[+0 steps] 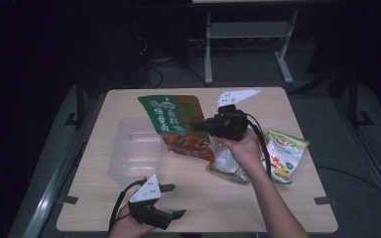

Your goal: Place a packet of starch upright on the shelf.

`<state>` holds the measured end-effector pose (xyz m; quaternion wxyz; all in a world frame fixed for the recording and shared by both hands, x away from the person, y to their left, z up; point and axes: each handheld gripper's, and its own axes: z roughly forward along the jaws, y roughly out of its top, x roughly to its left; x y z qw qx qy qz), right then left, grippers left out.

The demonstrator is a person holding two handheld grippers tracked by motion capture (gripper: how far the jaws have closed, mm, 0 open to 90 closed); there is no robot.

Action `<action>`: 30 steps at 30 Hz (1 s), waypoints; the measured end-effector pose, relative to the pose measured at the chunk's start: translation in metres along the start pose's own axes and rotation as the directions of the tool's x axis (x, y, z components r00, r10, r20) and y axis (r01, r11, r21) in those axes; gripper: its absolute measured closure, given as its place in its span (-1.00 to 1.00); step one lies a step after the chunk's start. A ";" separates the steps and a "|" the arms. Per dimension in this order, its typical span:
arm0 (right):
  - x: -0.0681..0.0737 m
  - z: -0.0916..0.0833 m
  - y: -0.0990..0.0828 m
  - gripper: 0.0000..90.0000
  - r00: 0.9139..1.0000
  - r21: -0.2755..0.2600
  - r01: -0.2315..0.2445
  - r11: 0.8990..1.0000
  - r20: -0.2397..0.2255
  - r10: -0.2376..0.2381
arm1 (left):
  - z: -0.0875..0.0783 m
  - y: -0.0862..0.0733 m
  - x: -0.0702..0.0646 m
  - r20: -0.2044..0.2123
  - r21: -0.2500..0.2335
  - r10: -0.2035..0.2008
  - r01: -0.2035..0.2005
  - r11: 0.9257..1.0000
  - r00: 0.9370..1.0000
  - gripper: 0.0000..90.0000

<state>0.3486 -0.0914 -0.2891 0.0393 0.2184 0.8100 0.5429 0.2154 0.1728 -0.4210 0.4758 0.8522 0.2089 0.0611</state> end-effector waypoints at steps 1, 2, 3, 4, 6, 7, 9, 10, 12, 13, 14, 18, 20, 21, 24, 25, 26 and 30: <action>0.000 0.005 0.004 0.99 1.000 -0.001 0.003 1.000 -0.003 -0.003 | 0.000 0.000 0.000 0.002 0.004 0.006 -0.006 1.000 1.000 -0.60; -0.001 0.009 0.006 0.99 1.000 0.000 0.004 1.000 -0.006 -0.004 | 0.000 0.000 0.001 0.002 0.008 0.013 -0.013 1.000 1.000 -0.60; -0.001 0.012 0.009 0.99 1.000 0.000 0.002 1.000 -0.008 -0.002 | 0.002 -0.001 0.000 0.004 0.002 0.003 -0.003 1.000 1.000 -0.60; -0.001 0.017 0.011 0.99 1.000 0.001 0.001 1.000 -0.010 -0.001 | 0.002 -0.001 0.000 0.006 0.003 0.006 -0.006 1.000 1.000 -0.59; -0.001 0.022 0.015 0.99 1.000 -0.003 -0.005 1.000 -0.023 0.005 | 0.002 -0.001 0.001 0.007 0.004 0.003 -0.003 1.000 1.000 -0.60; -0.002 0.026 0.016 0.99 1.000 -0.005 -0.005 1.000 -0.025 0.004 | 0.003 -0.002 0.002 0.007 0.002 0.002 -0.002 1.000 1.000 -0.60; -0.003 0.033 0.021 0.99 0.999 -0.009 -0.007 1.000 -0.031 0.006 | 0.003 -0.002 0.004 0.006 0.005 -0.004 0.004 1.000 1.000 -0.60; -0.003 0.036 0.022 0.99 0.999 -0.011 -0.009 1.000 -0.037 0.008 | 0.003 -0.002 0.005 0.004 0.005 -0.002 0.002 1.000 1.000 -0.60; -0.004 0.041 0.026 0.99 0.999 -0.009 -0.009 1.000 -0.037 0.009 | 0.001 -0.002 0.005 -0.002 0.008 0.001 -0.001 1.000 1.000 -0.60; -0.005 0.044 0.028 0.99 0.999 -0.006 -0.009 1.000 -0.037 0.009 | 0.001 -0.003 0.005 -0.005 0.005 -0.001 0.001 1.000 1.000 -0.59; -0.005 0.047 0.030 0.99 0.999 -0.005 -0.011 1.000 -0.037 0.010 | 0.000 -0.002 0.005 -0.006 0.004 -0.005 0.005 1.000 1.000 -0.59; -0.008 0.057 0.038 0.99 0.999 -0.007 -0.009 1.000 -0.038 0.008 | 0.000 -0.003 0.007 -0.007 0.003 -0.002 0.002 1.000 1.000 -0.59; -0.008 0.061 0.042 0.99 0.999 -0.007 -0.011 1.000 -0.038 0.011 | 0.000 -0.003 0.006 -0.006 0.002 -0.011 0.011 1.000 1.000 -0.59; -0.009 0.063 0.044 0.99 0.999 -0.008 -0.008 1.000 -0.037 0.008 | 0.000 -0.003 0.007 -0.006 0.003 -0.011 0.011 1.000 1.000 -0.59; -0.010 0.070 0.047 0.99 0.999 -0.008 -0.011 1.000 -0.037 0.011 | 0.000 -0.003 0.007 -0.005 0.002 -0.012 0.012 1.000 1.000 -0.59; -0.010 0.073 0.048 0.99 0.999 -0.006 -0.010 1.000 -0.036 0.009 | 0.000 -0.003 0.007 -0.002 0.003 -0.012 0.012 1.000 1.000 -0.59; -0.011 0.075 0.050 0.99 0.999 -0.001 -0.005 1.000 -0.034 0.005 | 0.001 -0.004 0.007 0.005 0.004 -0.014 0.014 1.000 1.000 -0.58; -0.011 0.084 0.055 0.99 1.000 0.003 0.000 1.000 -0.026 0.000 | 0.000 -0.004 0.007 0.006 0.004 -0.013 0.013 1.000 1.000 -0.56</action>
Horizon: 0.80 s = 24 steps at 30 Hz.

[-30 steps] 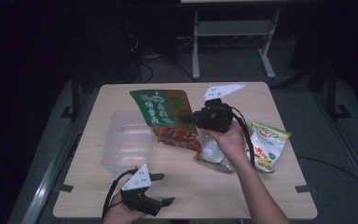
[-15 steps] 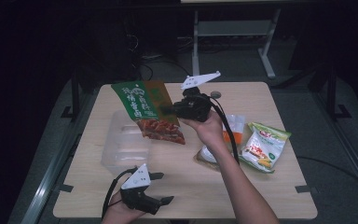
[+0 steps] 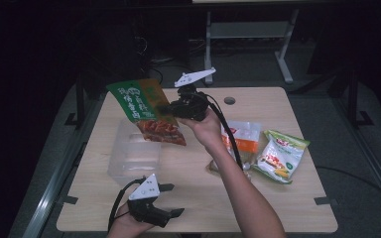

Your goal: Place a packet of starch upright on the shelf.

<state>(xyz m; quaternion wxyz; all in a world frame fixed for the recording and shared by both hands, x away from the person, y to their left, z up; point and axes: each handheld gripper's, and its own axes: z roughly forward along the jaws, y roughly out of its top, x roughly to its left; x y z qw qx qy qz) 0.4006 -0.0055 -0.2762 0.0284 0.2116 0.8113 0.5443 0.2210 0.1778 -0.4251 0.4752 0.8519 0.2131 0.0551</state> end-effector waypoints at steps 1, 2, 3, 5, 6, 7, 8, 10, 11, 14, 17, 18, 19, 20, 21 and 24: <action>0.000 0.001 0.001 0.99 1.000 0.001 -0.004 1.000 -0.003 0.004 | 0.000 0.000 0.000 0.001 -0.001 -0.002 0.002 1.000 1.000 -0.56; -0.001 0.003 0.002 0.99 1.000 -0.002 0.000 1.000 -0.001 0.000 | 0.000 0.000 0.000 0.001 0.000 -0.002 0.002 1.000 1.000 -0.56; -0.002 0.005 0.002 0.99 1.000 0.001 -0.007 1.000 -0.003 0.007 | 0.000 0.000 0.000 0.001 0.001 0.001 -0.001 1.000 1.000 -0.56; -0.003 0.009 0.004 0.99 1.000 0.007 -0.006 1.000 0.002 0.006 | 0.001 0.000 0.000 0.000 0.003 0.002 -0.002 1.000 1.000 -0.56; -0.004 0.011 0.005 0.99 1.000 0.008 -0.003 1.000 0.001 0.003 | 0.001 0.000 0.000 0.000 0.005 0.003 -0.003 1.000 1.000 -0.56; -0.004 0.012 0.006 0.99 1.000 0.008 -0.005 1.000 0.002 0.005 | 0.001 0.000 0.000 0.000 0.005 0.006 -0.006 1.000 1.000 -0.56; -0.005 0.014 0.007 0.99 1.000 0.008 -0.004 1.000 0.004 0.004 | 0.001 0.000 0.001 -0.001 0.011 0.016 -0.016 1.000 1.000 -0.56; -0.006 0.017 0.009 0.99 1.000 0.008 0.001 1.000 0.009 -0.001 | 0.001 0.000 0.000 -0.001 0.014 0.019 -0.019 1.000 1.000 -0.56; -0.006 0.019 0.010 0.99 1.000 0.004 0.003 1.000 0.015 -0.003 | 0.001 0.000 0.001 0.000 0.015 0.020 -0.020 1.000 1.000 -0.56; -0.007 0.023 0.013 0.99 1.000 -0.001 -0.010 1.000 0.011 0.010 | 0.001 0.000 0.001 0.001 0.017 0.020 -0.020 1.000 1.000 -0.56; -0.008 0.028 0.015 0.99 1.000 -0.001 -0.001 1.000 0.014 0.001 | 0.001 0.000 0.001 0.003 0.019 0.019 -0.019 1.000 1.000 -0.56; -0.008 0.031 0.016 0.99 1.000 -0.004 -0.005 1.000 0.016 0.005 | 0.001 0.000 0.001 0.003 0.019 0.019 -0.019 1.000 1.000 -0.56; -0.009 0.033 0.017 0.99 1.000 -0.006 -0.007 1.000 0.017 0.007 | 0.001 0.000 0.001 0.004 0.019 0.020 -0.020 1.000 1.000 -0.56; -0.010 0.035 0.018 0.99 1.000 -0.008 -0.007 1.000 0.016 0.007 | 0.002 0.000 0.001 0.004 0.018 0.022 -0.022 1.000 1.000 -0.56; -0.010 0.037 0.019 0.99 1.000 -0.009 -0.006 1.000 0.017 0.006 | 0.002 0.000 0.001 0.004 0.019 0.023 -0.023 1.000 1.000 -0.56; -0.010 0.045 0.020 0.99 1.000 -0.015 -0.010 1.000 0.019 0.010 | 0.002 0.000 0.001 0.005 0.021 0.018 -0.019 1.000 1.000 -0.56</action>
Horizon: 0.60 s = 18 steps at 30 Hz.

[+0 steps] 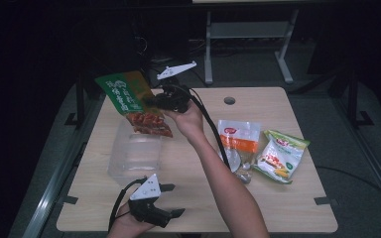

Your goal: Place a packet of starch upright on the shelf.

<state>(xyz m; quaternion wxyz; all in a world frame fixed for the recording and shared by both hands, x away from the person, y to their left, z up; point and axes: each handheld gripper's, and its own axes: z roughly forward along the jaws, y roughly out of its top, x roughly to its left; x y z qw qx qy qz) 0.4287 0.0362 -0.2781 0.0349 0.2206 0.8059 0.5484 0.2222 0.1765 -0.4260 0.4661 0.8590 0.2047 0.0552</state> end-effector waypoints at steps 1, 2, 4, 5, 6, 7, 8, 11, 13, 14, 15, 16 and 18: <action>-0.001 0.003 0.000 0.99 1.000 -0.002 -0.002 1.000 -0.002 0.002 | 0.000 0.000 0.000 0.000 0.000 0.000 0.000 1.000 1.000 -0.56; -0.002 0.006 -0.001 0.99 1.000 -0.003 -0.005 1.000 -0.003 0.005 | 0.000 0.000 0.000 0.001 0.001 0.000 0.000 1.000 1.000 -0.56; -0.003 0.012 -0.003 0.99 1.000 -0.002 -0.015 1.000 -0.005 0.015 | 0.000 0.000 0.001 0.002 0.000 0.001 -0.001 1.000 1.000 -0.56; -0.004 0.015 -0.004 0.99 1.000 -0.001 -0.021 1.000 -0.008 0.021 | 0.000 0.000 0.001 0.002 0.000 0.001 -0.001 1.000 1.000 -0.56; -0.006 0.018 -0.005 0.99 1.000 -0.002 -0.018 1.000 -0.007 0.018 | 0.000 0.000 0.000 0.004 -0.005 -0.008 0.008 1.000 1.000 -0.56; -0.007 0.022 -0.006 0.99 1.000 -0.002 -0.021 1.000 -0.009 0.021 | 0.000 0.000 0.000 0.004 -0.005 -0.009 0.009 1.000 1.000 -0.56; -0.008 0.025 -0.006 0.99 1.000 0.000 -0.027 1.000 -0.008 0.027 | 0.000 0.000 0.000 0.005 -0.006 -0.011 0.011 1.000 1.000 -0.56; -0.012 0.035 -0.009 0.99 0.999 -0.006 -0.038 0.999 -0.005 0.038 | 0.000 0.000 0.000 0.007 -0.009 -0.017 0.017 1.000 1.000 -0.56; -0.014 0.041 -0.011 0.99 0.999 -0.012 -0.049 0.999 -0.001 0.049 | 0.000 0.000 0.001 0.008 -0.009 -0.016 0.016 1.000 1.000 -0.56; -0.015 0.043 -0.012 0.99 0.999 -0.011 -0.051 0.999 0.000 0.051 | -0.001 0.000 0.002 0.008 -0.010 -0.014 0.014 1.000 1.000 -0.56; -0.016 0.046 -0.013 0.99 0.998 -0.010 -0.055 0.998 0.005 0.055 | -0.001 0.000 0.002 0.008 -0.011 -0.019 0.019 1.000 1.000 -0.56; -0.018 0.048 -0.014 0.99 0.998 -0.011 -0.055 0.998 0.006 0.055 | -0.002 0.000 0.002 0.006 -0.012 -0.019 0.019 1.000 1.000 -0.56; -0.021 0.052 -0.017 0.99 0.998 -0.017 -0.070 0.997 0.004 0.070 | -0.002 0.000 0.003 0.006 -0.014 -0.010 0.010 1.000 1.000 -0.56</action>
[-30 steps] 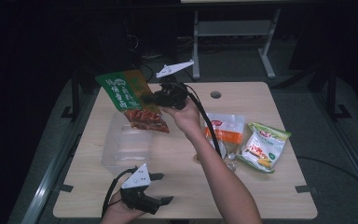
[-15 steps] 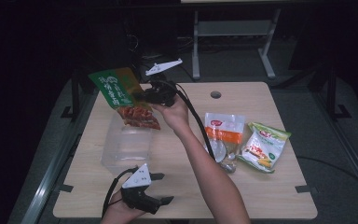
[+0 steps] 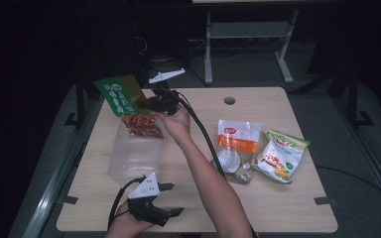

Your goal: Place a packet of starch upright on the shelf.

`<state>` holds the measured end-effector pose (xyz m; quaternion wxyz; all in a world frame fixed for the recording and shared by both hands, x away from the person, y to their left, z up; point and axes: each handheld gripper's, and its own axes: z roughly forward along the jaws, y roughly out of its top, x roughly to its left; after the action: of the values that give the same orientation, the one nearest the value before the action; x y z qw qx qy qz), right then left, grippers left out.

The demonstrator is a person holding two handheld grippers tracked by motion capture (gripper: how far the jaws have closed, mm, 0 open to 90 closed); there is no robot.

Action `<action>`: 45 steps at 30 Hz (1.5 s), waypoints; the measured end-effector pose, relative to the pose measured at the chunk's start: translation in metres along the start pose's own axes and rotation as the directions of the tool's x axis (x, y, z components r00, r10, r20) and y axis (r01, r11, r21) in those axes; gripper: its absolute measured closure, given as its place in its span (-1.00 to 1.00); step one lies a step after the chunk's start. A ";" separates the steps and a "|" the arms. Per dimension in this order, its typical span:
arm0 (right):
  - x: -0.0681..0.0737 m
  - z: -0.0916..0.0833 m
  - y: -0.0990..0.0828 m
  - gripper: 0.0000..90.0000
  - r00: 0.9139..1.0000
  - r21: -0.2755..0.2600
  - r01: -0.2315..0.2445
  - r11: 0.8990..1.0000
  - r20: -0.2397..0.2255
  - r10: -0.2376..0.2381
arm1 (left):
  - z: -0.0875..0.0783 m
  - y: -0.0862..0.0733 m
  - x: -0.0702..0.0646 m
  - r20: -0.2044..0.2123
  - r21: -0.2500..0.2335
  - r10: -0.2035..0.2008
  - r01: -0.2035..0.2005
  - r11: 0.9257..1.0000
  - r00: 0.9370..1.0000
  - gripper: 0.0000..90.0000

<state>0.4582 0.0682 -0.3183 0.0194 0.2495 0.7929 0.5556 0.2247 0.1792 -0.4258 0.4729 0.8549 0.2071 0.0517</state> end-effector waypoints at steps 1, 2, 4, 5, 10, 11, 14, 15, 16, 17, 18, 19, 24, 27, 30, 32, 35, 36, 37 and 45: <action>-0.002 0.002 -0.001 0.99 1.000 -0.004 -0.012 1.000 -0.003 0.012 | 0.000 0.000 0.000 0.002 0.001 -0.002 0.002 1.000 1.000 -0.56; -0.003 0.004 -0.003 0.99 1.000 -0.005 -0.014 1.000 -0.001 0.014 | 0.000 0.000 0.000 0.003 0.001 -0.003 0.003 1.000 1.000 -0.56; -0.004 0.008 -0.005 0.99 1.000 -0.001 -0.023 1.000 0.002 0.023 | 0.001 0.000 0.000 0.002 0.006 0.001 -0.001 1.000 1.000 -0.56; -0.005 0.010 -0.007 0.99 1.000 0.002 -0.019 1.000 0.007 0.019 | 0.001 0.000 0.000 0.003 0.008 0.004 -0.004 1.000 1.000 -0.56; -0.011 0.016 -0.015 0.99 0.999 -0.001 -0.053 0.999 0.005 0.053 | 0.002 0.000 -0.001 0.006 0.014 0.007 -0.007 1.000 1.000 -0.55; -0.013 0.017 -0.017 0.99 0.998 -0.001 -0.057 0.998 0.012 0.057 | 0.002 0.000 -0.001 0.007 0.014 0.006 -0.006 1.000 1.000 -0.55; -0.017 0.018 -0.023 0.99 0.997 -0.006 -0.079 0.997 0.016 0.079 | 0.003 0.000 -0.001 0.006 0.012 0.007 -0.007 1.000 1.000 -0.55; -0.018 0.018 -0.025 0.99 0.996 -0.004 -0.082 0.997 0.017 0.082 | 0.003 0.000 -0.001 0.004 0.012 0.008 -0.008 1.000 1.000 -0.55; -0.020 0.019 -0.027 0.99 0.996 -0.002 -0.085 0.996 0.018 0.085 | 0.003 0.000 -0.001 0.004 0.012 0.008 -0.008 1.000 1.000 -0.55; -0.021 0.019 -0.029 0.99 0.996 -0.005 -0.089 0.996 0.022 0.089 | 0.003 0.000 -0.001 0.003 0.012 0.007 -0.007 1.000 1.000 -0.55; -0.023 0.019 -0.031 0.99 0.995 -0.007 -0.097 0.995 0.020 0.097 | 0.003 0.000 -0.001 0.004 0.012 0.006 -0.007 1.000 1.000 -0.55; -0.025 0.019 -0.032 0.99 0.994 -0.011 -0.104 0.994 0.020 0.105 | 0.003 0.000 -0.001 0.004 0.012 0.007 -0.007 1.000 1.000 -0.55; -0.025 0.019 -0.035 0.99 0.996 -0.004 -0.079 0.997 0.033 0.079 | 0.003 0.000 -0.001 0.005 0.012 0.006 -0.006 1.000 1.000 -0.55; -0.026 0.020 -0.037 0.98 0.997 0.016 -0.060 0.998 0.049 0.060 | 0.002 0.000 0.000 0.003 0.010 0.005 -0.005 1.000 1.000 -0.55; -0.025 0.018 -0.040 0.97 0.997 0.034 -0.040 0.999 0.060 0.038 | 0.001 0.001 0.001 0.001 0.010 0.000 0.000 1.000 1.000 -0.55; -0.025 0.017 -0.042 0.97 0.997 0.051 -0.019 0.999 0.074 0.015 | 0.000 0.001 0.001 -0.001 0.002 -0.003 0.003 1.000 1.000 -0.55; -0.029 0.015 -0.047 0.97 0.997 0.069 -0.015 0.998 0.076 0.010 | 0.000 0.000 0.002 -0.001 0.001 -0.007 0.007 1.000 1.000 -0.55; -0.031 0.013 -0.049 0.97 0.997 0.065 -0.016 0.998 0.073 0.012 | 0.000 0.001 0.002 -0.001 0.000 -0.006 0.006 1.000 1.000 -0.55; -0.032 0.012 -0.050 0.97 0.998 0.057 -0.025 0.998 0.066 0.022 | 0.000 0.001 0.002 -0.001 0.000 -0.007 0.007 1.000 1.000 -0.55; -0.035 0.009 -0.052 0.90 0.996 0.072 -0.025 0.997 0.082 0.019 | 0.002 0.001 0.001 -0.002 0.003 -0.006 0.006 1.000 1.000 -0.55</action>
<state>0.4724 0.0481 -0.3771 0.0363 0.2812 0.8084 0.5158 0.2269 0.1779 -0.4263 0.4715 0.8550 0.2103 0.0505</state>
